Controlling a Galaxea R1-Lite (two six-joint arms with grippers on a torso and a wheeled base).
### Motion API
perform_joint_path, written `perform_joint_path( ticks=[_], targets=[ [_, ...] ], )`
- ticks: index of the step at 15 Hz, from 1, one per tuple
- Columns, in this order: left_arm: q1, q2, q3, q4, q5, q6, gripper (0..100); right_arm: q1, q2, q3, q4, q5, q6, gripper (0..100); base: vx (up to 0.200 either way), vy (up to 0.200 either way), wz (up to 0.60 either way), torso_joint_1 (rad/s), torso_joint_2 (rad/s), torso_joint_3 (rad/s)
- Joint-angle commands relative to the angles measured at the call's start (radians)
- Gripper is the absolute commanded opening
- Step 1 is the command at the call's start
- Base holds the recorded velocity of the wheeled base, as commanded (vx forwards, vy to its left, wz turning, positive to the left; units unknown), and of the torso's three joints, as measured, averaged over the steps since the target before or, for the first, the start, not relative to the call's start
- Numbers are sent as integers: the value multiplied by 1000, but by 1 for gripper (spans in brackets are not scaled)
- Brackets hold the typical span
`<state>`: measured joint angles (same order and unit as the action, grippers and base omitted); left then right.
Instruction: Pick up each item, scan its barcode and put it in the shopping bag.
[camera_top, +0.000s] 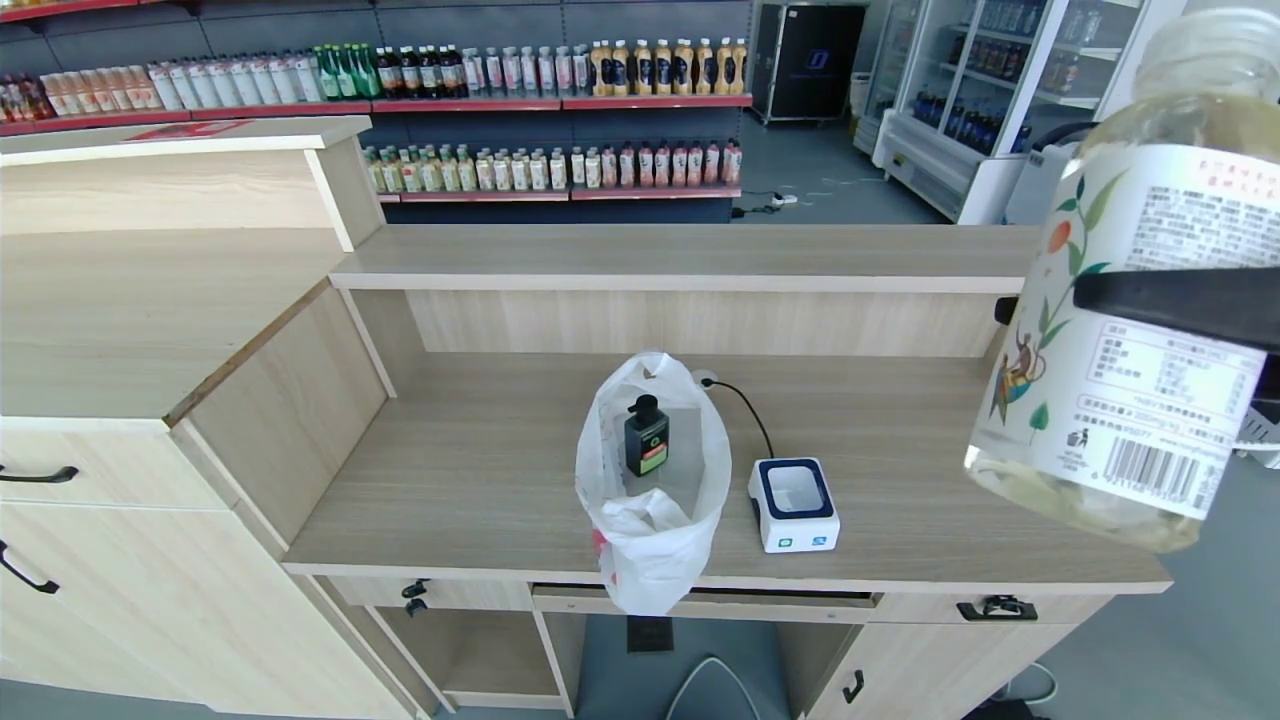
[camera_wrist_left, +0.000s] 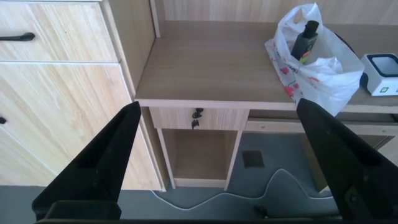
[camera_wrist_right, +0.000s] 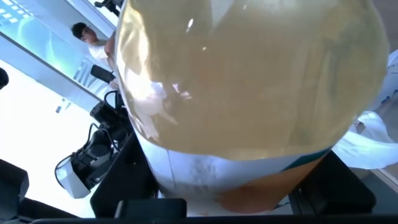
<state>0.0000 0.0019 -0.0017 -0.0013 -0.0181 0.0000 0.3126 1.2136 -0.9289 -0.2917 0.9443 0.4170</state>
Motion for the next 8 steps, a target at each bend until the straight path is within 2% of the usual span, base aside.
perform_joint_path(
  ticks=[1, 8],
  targets=[
    [0, 0, 0, 0, 0, 0, 100, 2, 1, -31, 6, 1, -1, 0, 0, 0, 0, 0, 0, 0],
    [0, 0, 0, 0, 0, 0, 100, 59, -20, 39, 6, -4, -11, 0, 0, 0, 0, 0, 0, 0]
  ],
)
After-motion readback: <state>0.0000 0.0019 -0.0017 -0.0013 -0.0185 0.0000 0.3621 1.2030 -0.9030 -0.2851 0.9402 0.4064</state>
